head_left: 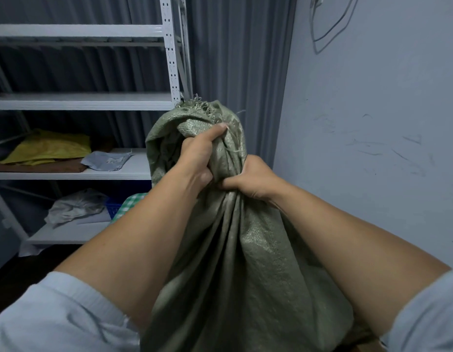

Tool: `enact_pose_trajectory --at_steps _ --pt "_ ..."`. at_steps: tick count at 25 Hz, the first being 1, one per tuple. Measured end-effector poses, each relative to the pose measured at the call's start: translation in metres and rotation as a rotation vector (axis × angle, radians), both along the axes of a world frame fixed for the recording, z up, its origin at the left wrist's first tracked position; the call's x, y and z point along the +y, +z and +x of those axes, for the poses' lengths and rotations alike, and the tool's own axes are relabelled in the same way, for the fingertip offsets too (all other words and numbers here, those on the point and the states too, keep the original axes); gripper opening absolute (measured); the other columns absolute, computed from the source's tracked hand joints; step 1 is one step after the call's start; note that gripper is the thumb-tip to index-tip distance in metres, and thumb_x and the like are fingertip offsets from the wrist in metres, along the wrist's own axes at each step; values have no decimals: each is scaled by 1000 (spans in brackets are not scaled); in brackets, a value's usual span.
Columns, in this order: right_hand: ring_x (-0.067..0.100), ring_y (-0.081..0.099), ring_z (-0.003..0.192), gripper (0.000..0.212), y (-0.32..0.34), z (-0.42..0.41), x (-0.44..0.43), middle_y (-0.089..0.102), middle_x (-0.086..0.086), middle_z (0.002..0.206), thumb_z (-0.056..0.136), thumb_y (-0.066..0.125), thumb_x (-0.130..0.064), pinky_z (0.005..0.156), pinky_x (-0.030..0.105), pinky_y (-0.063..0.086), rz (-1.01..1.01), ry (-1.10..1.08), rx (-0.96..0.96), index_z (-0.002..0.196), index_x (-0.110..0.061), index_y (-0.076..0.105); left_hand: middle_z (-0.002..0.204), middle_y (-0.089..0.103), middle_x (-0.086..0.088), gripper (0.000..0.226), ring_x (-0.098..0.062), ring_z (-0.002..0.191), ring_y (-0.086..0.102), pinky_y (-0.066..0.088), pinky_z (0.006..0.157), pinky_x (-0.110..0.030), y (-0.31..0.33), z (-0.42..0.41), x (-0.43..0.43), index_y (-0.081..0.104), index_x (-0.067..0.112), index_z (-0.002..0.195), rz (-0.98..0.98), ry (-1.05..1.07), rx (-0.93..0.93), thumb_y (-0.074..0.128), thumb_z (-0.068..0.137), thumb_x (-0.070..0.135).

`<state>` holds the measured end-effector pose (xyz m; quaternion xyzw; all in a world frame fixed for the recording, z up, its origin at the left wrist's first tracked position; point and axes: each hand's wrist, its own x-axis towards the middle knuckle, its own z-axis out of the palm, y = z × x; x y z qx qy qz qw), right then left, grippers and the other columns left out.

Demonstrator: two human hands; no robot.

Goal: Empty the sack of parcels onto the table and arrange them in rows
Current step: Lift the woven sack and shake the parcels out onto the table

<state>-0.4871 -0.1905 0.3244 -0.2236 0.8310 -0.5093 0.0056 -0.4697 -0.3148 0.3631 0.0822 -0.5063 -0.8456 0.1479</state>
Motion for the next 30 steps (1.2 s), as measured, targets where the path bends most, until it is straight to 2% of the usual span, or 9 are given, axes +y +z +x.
enact_pose_trajectory --at_steps 4,6,9,12,17,22,26,28,30 --pt "15 68 78 10 27 -13 -8 70 -3 77 72 73 -9 76 33 56 -10 -193 143 77 -15 67 107 77 -9 51 -27 98 74 59 88 -47 14 4 -24 69 11 120 -82 -91 47 69 88 50" --pt "15 68 81 12 53 -17 -7 70 -4 79 74 70 -8 75 32 55 -53 -234 228 77 -19 66 105 77 -3 58 -23 95 75 61 80 -44 20 4 -44 69 18 119 -137 40 27 62 85 64" --pt "20 67 84 13 87 -27 0 67 0 81 77 65 -4 76 34 54 0 -249 307 79 -17 64 92 72 0 45 -21 85 69 60 84 -48 19 3 -81 69 16 96 -214 459 38 64 80 57" --pt "24 69 87 15 90 -35 1 66 0 77 76 61 -3 79 37 56 94 -232 320 73 -17 61 104 55 -3 25 -22 88 57 53 90 -46 11 8 -103 44 23 89 -422 716 71 65 76 28" --pt "25 70 87 13 62 -43 -5 70 0 82 76 61 -5 83 41 57 144 -221 295 76 -18 62 130 37 -4 50 -29 124 43 40 107 -35 -8 3 -113 50 22 128 -656 664 -70 56 79 15" --pt "27 68 89 13 74 -42 -4 68 1 81 78 57 -4 81 40 55 195 -285 343 82 -15 64 151 29 -1 78 -27 139 25 22 119 -40 -18 4 -113 36 32 151 -987 609 -159 60 79 16" --pt "31 63 93 35 98 -28 -13 70 4 93 79 44 0 81 40 54 325 -345 510 96 -19 68 167 9 -1 105 -21 154 6 9 126 -46 -21 0 -115 10 24 161 -1219 496 95 73 76 30" --pt "32 64 99 41 98 -25 -19 72 6 99 79 43 1 83 41 54 360 -335 538 103 -19 70 167 13 -2 124 -17 154 11 13 126 -43 -30 -1 -115 4 23 161 -1199 393 231 81 68 54" --pt "32 65 97 41 91 -26 -22 73 8 96 79 43 3 80 41 54 347 -342 506 101 -16 71 163 24 1 144 -12 150 27 26 123 -43 -41 0 -113 -3 30 160 -1085 187 291 93 56 57"
